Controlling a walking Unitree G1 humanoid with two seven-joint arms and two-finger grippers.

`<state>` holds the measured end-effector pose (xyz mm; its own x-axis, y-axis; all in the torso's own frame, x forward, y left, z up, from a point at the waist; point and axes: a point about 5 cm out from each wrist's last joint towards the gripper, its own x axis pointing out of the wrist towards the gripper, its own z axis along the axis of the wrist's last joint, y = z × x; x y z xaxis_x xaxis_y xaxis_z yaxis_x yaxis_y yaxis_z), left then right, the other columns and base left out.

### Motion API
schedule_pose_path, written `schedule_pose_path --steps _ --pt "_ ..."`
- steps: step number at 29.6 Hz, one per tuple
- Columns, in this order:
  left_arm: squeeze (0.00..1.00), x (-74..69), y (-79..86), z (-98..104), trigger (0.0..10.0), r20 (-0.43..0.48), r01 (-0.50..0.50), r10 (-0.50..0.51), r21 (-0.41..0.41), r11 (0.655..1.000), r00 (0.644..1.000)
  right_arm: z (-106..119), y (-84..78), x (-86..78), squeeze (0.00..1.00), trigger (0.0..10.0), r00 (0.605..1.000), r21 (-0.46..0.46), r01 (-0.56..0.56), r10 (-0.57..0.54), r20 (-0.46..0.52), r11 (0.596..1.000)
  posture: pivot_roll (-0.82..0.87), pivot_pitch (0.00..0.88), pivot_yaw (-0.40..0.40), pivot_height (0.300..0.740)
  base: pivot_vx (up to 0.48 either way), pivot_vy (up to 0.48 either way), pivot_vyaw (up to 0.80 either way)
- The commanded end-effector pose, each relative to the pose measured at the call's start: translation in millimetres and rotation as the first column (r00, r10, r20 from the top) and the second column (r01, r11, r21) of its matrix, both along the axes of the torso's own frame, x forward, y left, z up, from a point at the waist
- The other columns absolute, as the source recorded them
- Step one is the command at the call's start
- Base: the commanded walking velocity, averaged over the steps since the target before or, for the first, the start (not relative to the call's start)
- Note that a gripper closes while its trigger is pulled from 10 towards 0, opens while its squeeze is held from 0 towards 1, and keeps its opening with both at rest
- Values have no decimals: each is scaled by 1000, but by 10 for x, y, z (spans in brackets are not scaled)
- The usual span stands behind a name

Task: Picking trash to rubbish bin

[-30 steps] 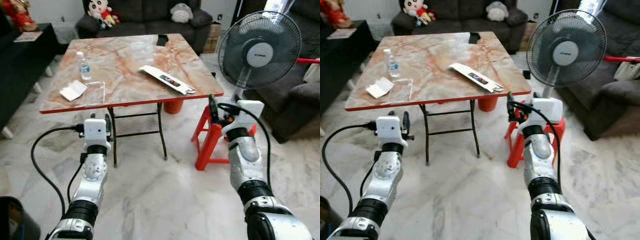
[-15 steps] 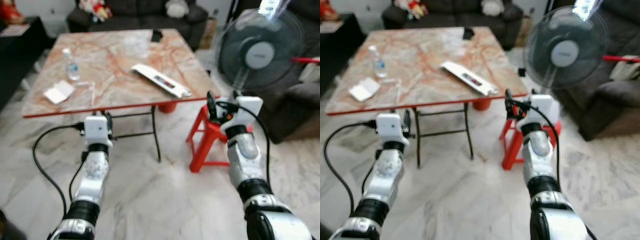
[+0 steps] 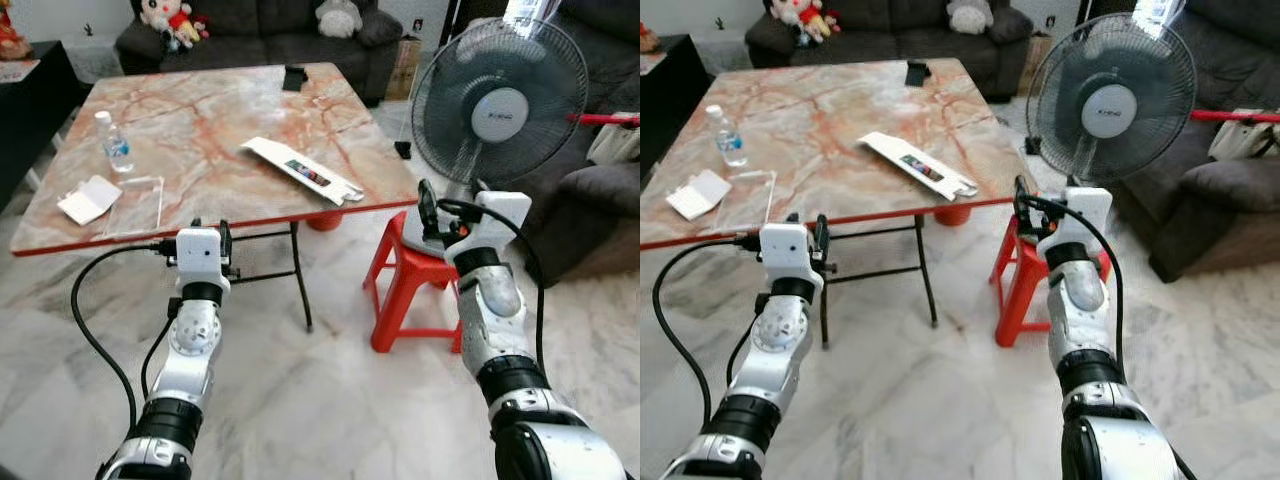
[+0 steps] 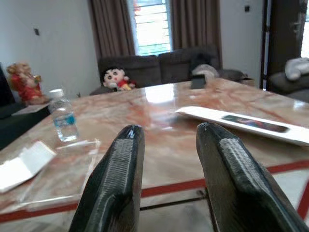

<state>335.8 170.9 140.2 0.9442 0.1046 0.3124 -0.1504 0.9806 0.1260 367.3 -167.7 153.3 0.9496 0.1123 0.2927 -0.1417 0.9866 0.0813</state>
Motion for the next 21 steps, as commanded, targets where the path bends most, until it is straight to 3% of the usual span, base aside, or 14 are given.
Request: schedule_pose_path --steps 1,4,21 --pt "0 5 22 25 10000 4 -5 5 -1 1000 1000 52 61 23 0 10000 1000 -19 -20 20 12 1000 21 24 -34 740 300 0 0" --pt "0 3 18 27 10000 3 -6 6 -2 1000 1000 52 69 24 0 10000 1000 -14 -26 26 11 1000 20 25 -36 740 296 0 800" --pt "0 -2 27 25 10000 -2 -12 12 -4 1000 1000 48 77 25 0 10000 999 -11 -31 32 8 999 21 17 -31 740 306 0 0"
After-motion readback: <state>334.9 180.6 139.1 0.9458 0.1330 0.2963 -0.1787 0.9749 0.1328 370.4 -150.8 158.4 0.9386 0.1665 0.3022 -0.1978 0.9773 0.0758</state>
